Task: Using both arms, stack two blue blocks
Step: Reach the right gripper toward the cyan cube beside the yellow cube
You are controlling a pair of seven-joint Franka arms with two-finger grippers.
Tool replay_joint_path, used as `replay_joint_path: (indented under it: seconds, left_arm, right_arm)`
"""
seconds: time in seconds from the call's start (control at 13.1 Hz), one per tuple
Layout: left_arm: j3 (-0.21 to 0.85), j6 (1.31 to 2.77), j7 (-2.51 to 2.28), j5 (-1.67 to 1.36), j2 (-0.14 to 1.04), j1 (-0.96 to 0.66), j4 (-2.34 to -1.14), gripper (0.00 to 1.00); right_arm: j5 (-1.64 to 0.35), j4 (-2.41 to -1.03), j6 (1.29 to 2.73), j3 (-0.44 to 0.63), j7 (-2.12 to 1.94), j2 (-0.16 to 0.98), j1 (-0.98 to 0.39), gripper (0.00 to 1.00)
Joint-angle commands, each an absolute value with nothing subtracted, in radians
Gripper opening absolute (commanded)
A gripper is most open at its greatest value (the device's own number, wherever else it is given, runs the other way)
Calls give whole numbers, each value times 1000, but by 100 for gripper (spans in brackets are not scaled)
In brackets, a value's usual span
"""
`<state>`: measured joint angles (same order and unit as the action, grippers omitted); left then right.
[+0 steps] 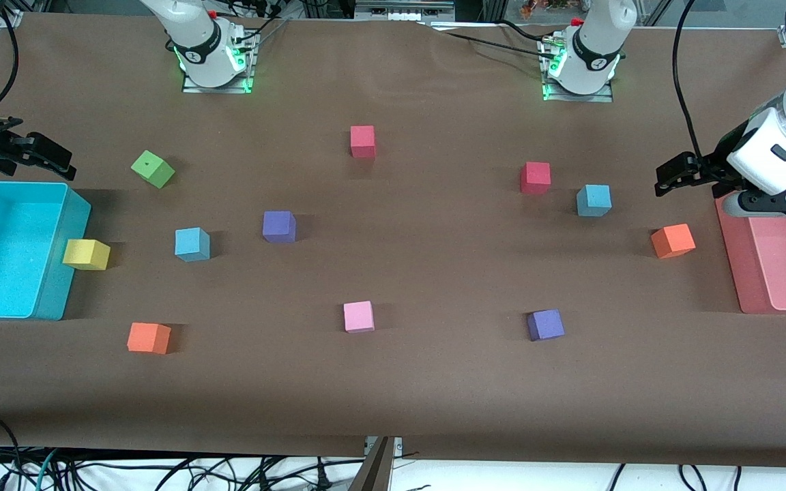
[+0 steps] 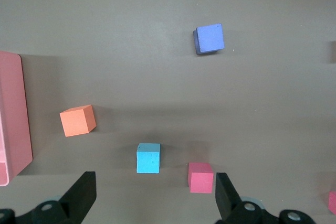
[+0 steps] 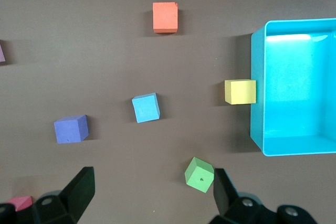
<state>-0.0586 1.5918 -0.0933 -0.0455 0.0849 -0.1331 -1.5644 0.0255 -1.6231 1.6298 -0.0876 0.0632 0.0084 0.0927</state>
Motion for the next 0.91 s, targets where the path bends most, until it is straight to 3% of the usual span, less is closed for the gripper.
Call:
replay_joint_path:
  seconds: [0.0,0.53,0.84]
  left_arm:
    - [-61,1571,-83,-46,97,-133,-1537,100]
    - [-60,1571,-83,-46,95,-133,-1537,100]
    - [-61,1571,-83,-46,97,-133,-1539,100]
  right_arm:
    - [28,-1635,1635,-97,72,-2,103,100]
    - [34,-1637,1641,-97,77,18,101,100]
    - [37,-1637,1632,-100,60,110,89,100]
